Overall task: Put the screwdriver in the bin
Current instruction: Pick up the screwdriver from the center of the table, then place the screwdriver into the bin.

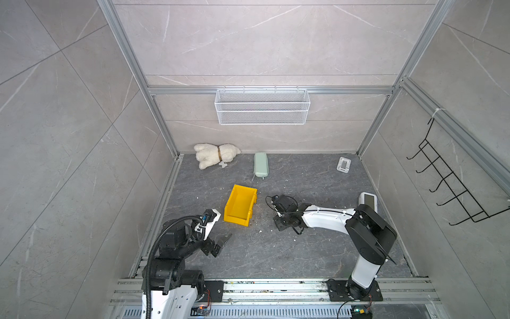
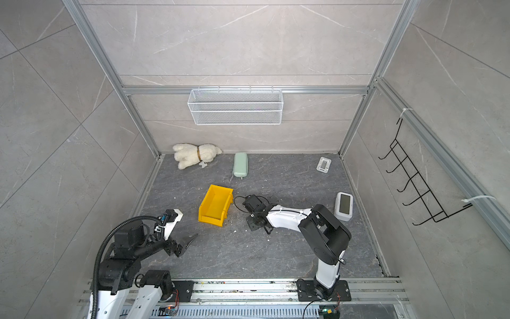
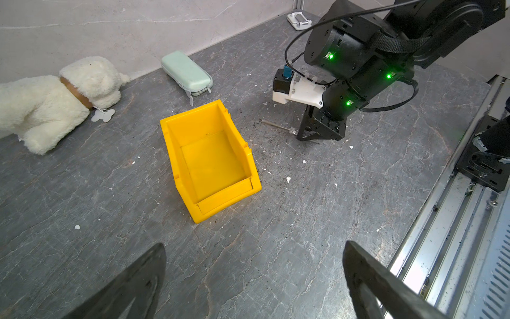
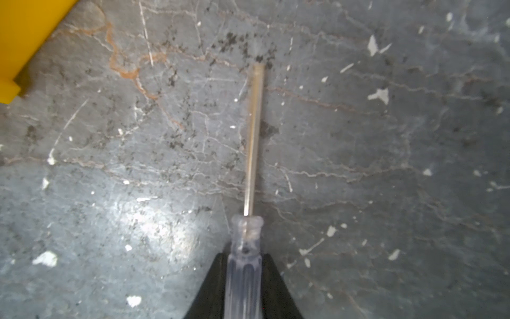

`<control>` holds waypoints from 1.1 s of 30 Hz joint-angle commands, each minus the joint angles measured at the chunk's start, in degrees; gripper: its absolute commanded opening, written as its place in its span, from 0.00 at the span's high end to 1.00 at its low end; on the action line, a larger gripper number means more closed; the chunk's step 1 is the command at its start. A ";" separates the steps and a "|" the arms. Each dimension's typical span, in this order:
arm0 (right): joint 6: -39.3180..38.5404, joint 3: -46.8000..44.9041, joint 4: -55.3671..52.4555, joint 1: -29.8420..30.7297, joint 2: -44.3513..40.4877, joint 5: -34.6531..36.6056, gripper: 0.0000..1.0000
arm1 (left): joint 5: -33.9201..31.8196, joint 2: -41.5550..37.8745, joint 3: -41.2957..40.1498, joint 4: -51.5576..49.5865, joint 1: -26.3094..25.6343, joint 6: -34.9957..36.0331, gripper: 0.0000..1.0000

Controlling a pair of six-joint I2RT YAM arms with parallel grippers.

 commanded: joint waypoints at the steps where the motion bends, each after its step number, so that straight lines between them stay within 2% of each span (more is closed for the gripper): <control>1: 0.79 0.61 -1.85 0.38 0.23 0.52 0.90 | 1.53 -0.67 0.82 -0.81 -0.10 1.42 0.00; 3: 0.66 0.47 -2.36 0.40 -1.21 0.70 0.97 | 1.54 -0.75 0.71 -0.82 -0.10 1.56 0.00; 4: 0.62 0.43 -2.70 0.48 -2.00 0.87 0.98 | 1.58 -0.78 0.73 -0.86 -0.10 1.52 0.00; 12: -0.59 2.33 -6.06 0.97 -7.11 1.15 0.99 | 1.76 -0.94 1.12 -0.99 -0.10 1.39 0.00; 17: 1.35 7.23 -7.81 2.82 -8.96 1.50 0.99 | 1.33 -1.51 1.65 -1.14 -0.14 1.44 0.00; 22: 8.49 15.16 -8.68 7.66 -6.88 4.85 1.00 | 0.56 -1.86 1.56 -1.15 -0.09 1.61 0.00; 26: 15.89 19.16 -4.73 11.45 -4.07 6.87 1.00 | 0.35 -2.17 1.65 -1.51 -0.09 1.76 0.00; 33: 25.51 28.07 -1.17 14.38 5.47 10.63 1.00 | -0.43 -3.18 1.65 -2.97 -0.12 2.49 0.00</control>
